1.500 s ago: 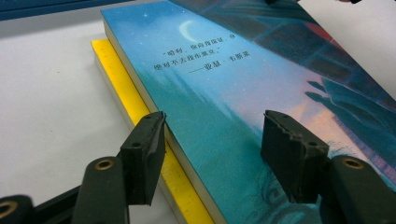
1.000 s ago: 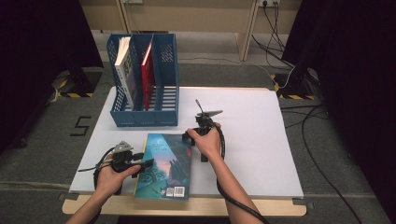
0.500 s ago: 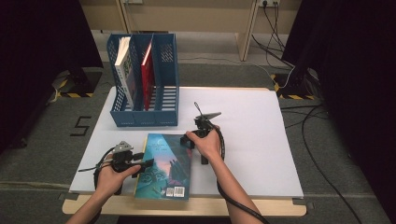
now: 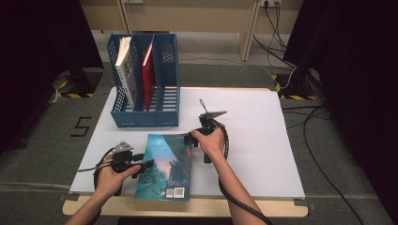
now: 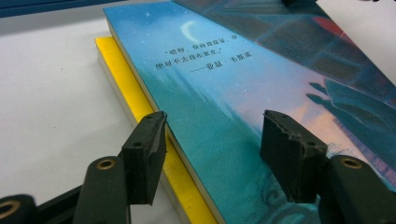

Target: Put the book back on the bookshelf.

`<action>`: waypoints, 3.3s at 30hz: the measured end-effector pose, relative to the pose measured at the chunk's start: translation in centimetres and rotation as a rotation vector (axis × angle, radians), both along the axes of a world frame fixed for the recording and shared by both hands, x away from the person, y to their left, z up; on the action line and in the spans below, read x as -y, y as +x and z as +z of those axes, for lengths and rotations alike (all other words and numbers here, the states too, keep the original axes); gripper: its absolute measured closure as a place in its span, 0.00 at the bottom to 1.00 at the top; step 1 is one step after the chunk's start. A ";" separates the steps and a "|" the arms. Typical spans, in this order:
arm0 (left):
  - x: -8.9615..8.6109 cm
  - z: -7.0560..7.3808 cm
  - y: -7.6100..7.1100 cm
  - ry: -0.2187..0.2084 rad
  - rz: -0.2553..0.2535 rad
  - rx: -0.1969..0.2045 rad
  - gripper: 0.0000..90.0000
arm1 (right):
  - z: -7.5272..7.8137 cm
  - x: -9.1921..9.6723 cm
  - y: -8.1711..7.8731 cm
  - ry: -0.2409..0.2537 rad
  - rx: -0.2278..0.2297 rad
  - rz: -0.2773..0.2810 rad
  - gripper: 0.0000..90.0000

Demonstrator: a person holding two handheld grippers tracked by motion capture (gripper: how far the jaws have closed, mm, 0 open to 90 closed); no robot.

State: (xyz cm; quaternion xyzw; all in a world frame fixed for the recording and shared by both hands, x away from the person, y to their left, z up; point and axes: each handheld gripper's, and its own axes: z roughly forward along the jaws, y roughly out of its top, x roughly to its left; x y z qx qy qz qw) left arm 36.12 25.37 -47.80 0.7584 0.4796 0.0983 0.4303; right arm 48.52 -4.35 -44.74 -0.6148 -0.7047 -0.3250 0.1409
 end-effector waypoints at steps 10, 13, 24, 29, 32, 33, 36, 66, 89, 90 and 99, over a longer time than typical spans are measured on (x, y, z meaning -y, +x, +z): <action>-0.1 0.0 0.0 0.000 0.002 -0.002 0.45 | 0.5 -0.2 -0.3 -0.004 0.025 0.001 0.72; 0.0 0.1 -0.1 0.007 0.009 0.004 0.45 | 0.8 0.1 -0.4 0.037 0.025 -0.016 0.76; 1.7 0.2 0.8 0.005 -0.022 0.008 0.45 | 3.2 1.7 -0.9 0.056 0.057 -0.041 0.81; 2.2 0.2 1.2 -0.009 -0.035 0.012 0.46 | 3.8 2.6 -1.0 0.064 0.067 -0.057 0.82; 2.4 0.3 1.3 -0.005 -0.033 0.028 0.46 | 4.0 3.0 -1.1 0.063 0.077 -0.059 0.82; 2.4 0.3 1.3 -0.008 -0.034 0.034 0.46 | 4.2 3.1 -1.2 0.069 0.073 -0.062 0.82; 2.4 0.5 1.2 -0.009 -0.029 0.050 0.46 | 4.5 3.6 -1.3 0.064 0.084 -0.072 0.82; 2.2 2.4 1.5 -0.009 -0.023 0.109 0.45 | 7.1 7.8 -1.7 0.054 0.161 -0.182 0.83; 2.5 3.3 1.7 -0.034 -0.022 0.130 0.45 | 8.9 8.7 -1.7 0.001 0.239 -0.238 0.83; 2.5 3.3 1.7 -0.033 -0.022 0.132 0.45 | 9.0 8.7 -1.7 0.003 0.238 -0.239 0.83; 2.5 3.5 1.9 -0.033 -0.023 0.135 0.45 | 9.4 8.9 -1.4 -0.003 0.248 -0.257 0.83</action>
